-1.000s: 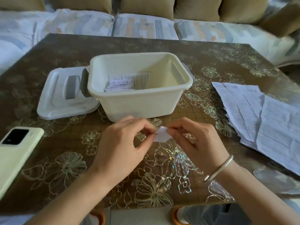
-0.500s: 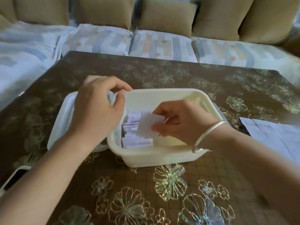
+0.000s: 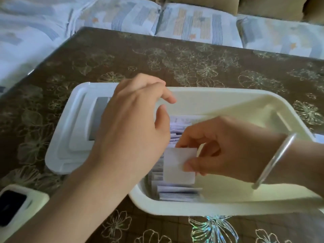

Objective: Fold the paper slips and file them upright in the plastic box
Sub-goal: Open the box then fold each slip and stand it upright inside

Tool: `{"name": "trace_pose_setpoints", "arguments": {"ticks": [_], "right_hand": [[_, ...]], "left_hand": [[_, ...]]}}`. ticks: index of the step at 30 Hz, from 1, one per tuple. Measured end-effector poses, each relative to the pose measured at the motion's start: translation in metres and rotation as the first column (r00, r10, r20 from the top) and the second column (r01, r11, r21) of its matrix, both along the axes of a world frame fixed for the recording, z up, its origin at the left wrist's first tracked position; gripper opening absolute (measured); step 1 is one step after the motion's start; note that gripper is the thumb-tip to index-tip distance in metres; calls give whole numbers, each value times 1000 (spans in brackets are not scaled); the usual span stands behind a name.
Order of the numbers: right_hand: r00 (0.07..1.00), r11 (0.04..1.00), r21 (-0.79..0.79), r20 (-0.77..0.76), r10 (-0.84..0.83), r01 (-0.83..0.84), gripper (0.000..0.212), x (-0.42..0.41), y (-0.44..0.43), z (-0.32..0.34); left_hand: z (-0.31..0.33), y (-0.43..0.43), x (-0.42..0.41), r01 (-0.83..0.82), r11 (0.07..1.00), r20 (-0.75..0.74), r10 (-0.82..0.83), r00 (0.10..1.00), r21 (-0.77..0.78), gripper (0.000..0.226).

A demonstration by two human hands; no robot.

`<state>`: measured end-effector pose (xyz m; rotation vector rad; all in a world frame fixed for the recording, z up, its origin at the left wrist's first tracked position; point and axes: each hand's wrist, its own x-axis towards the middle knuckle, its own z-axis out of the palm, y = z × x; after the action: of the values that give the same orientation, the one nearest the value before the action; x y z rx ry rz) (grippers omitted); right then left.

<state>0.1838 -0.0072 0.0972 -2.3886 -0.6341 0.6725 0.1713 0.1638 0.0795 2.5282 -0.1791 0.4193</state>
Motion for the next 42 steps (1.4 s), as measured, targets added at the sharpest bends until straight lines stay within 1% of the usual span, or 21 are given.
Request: {"name": "trace_pose_setpoints", "arguments": {"ticks": [6,8,10,12,14,17,18,22,24,26,30,32,34,38,42], "right_hand": [[985,995,9,-135,104,-104,11,2,4,-3],[971,988,-33,-192,140,-149,10,0,3,-3],[961,972,-98,-202,191,-213,9,-2,5,-2],[963,953,-171,-150,225,-249,9,-3,10,-1],[970,940,-241,-68,232,-242,9,-4,17,-4],[976,946,-269,64,206,-182,22,-9,23,-8],[977,947,-275,83,196,-166,25,-9,23,-8],[979,939,-319,112,170,-127,34,-11,24,-4],[969,919,-368,140,204,-140,31,-11,25,-5],[965,903,-397,125,232,-166,27,-11,25,-7],[964,896,-408,114,239,-174,25,-11,25,2],[966,892,-405,74,248,-198,23,-10,24,6],[966,891,-406,67,250,-203,23,-9,24,8],[959,895,-418,149,240,-159,24,-7,24,10],[957,896,-420,167,235,-147,25,-6,23,8]], "left_hand": [[-1,1,0,2,999,11,-2,1000,-46,20],[-2,2,0,6,998,14,-5,1000,-64,19],[-2,1,0,10,997,17,-8,1000,-74,19],[-1,1,0,10,997,18,-8,1000,-74,20],[-1,1,1,2,997,15,-1,1000,-74,16],[-1,0,0,-14,998,18,16,1000,-66,15],[-1,0,0,-17,998,19,18,1000,-67,15],[-1,0,0,-13,997,24,15,1000,-81,15],[-1,1,0,-9,996,26,12,1000,-85,15],[-1,1,-1,-13,996,23,14,1000,-84,14],[-2,0,0,-8,997,32,10,999,-82,14],[-2,1,0,-1,996,40,4,999,-87,14],[-3,1,0,-1,995,41,5,999,-96,14],[-2,0,0,-9,996,35,12,999,-90,18],[-2,1,0,-14,995,38,17,999,-94,14]]}}
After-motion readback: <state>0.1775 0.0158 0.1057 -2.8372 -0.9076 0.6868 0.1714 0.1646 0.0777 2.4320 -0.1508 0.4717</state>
